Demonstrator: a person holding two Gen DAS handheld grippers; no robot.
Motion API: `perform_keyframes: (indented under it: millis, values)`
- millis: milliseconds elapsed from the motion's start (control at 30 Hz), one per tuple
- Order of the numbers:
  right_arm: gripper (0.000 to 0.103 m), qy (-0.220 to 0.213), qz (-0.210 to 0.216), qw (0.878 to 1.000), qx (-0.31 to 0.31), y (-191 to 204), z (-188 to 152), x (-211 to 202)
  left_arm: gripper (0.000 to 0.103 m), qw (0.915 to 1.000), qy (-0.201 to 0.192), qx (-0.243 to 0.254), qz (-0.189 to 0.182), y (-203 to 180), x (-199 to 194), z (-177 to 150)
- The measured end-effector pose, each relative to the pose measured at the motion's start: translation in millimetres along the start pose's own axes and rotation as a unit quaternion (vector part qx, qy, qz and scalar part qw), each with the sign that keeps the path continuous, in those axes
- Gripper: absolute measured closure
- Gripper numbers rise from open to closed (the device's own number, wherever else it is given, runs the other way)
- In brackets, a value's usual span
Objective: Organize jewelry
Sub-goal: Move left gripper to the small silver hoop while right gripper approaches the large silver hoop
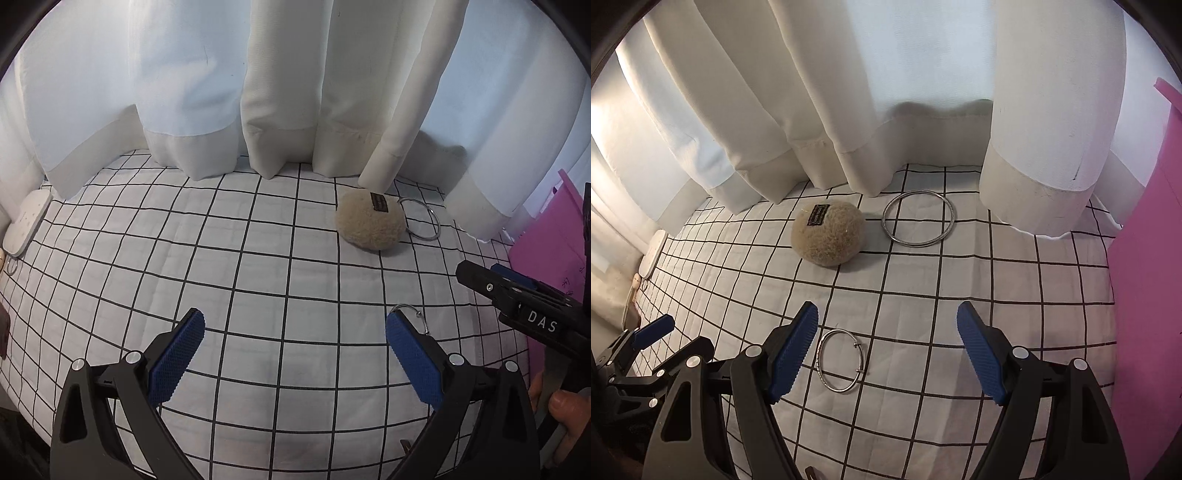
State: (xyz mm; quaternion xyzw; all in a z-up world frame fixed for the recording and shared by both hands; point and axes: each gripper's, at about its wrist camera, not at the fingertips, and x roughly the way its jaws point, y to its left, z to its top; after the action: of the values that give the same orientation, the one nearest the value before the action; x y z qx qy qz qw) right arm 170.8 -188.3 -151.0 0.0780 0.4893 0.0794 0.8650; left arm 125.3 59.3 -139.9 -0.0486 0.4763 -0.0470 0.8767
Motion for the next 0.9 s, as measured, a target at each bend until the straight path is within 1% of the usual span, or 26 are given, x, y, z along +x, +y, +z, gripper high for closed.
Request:
perform_keyframes:
  millis: [100,200,367,500,700,767,900]
  values:
    - [0.029,0.003,-0.015,1.0,0.012,-11.6,15.7,15.1,0.006,0.9998,-0.006,0.017,-0.004,-9.4,17.2,17.5]
    - [0.029,0.004,-0.023,1.0,0.02,-21.7,28.9,31.2,0.006,0.9995,-0.005,0.032,-0.004,-17.4,30.2,24.3]
    - [0.029,0.018,-0.027,0.999,0.027,-32.2,47.0,59.3,0.006,0.9992,0.017,0.033,-0.015,-28.9,43.8,11.2]
    - [0.029,0.03,-0.02,0.999,0.011,-28.0,58.5,76.1,0.006,0.9985,0.029,0.033,-0.033,-43.8,48.2,-3.5]
    - [0.029,0.041,-0.024,0.998,-0.04,-12.7,72.0,95.5,0.006,0.9975,0.021,0.055,-0.04,-68.3,45.9,-18.2]
    - [0.029,0.046,-0.028,0.997,-0.054,-9.1,75.6,101.8,0.006,0.9973,0.019,0.06,-0.037,-73.7,46.5,-21.1]
    - [0.029,0.045,-0.033,0.996,-0.069,-4.8,82.0,108.6,0.006,0.9976,0.022,0.055,-0.034,-77.5,50.0,-25.3]
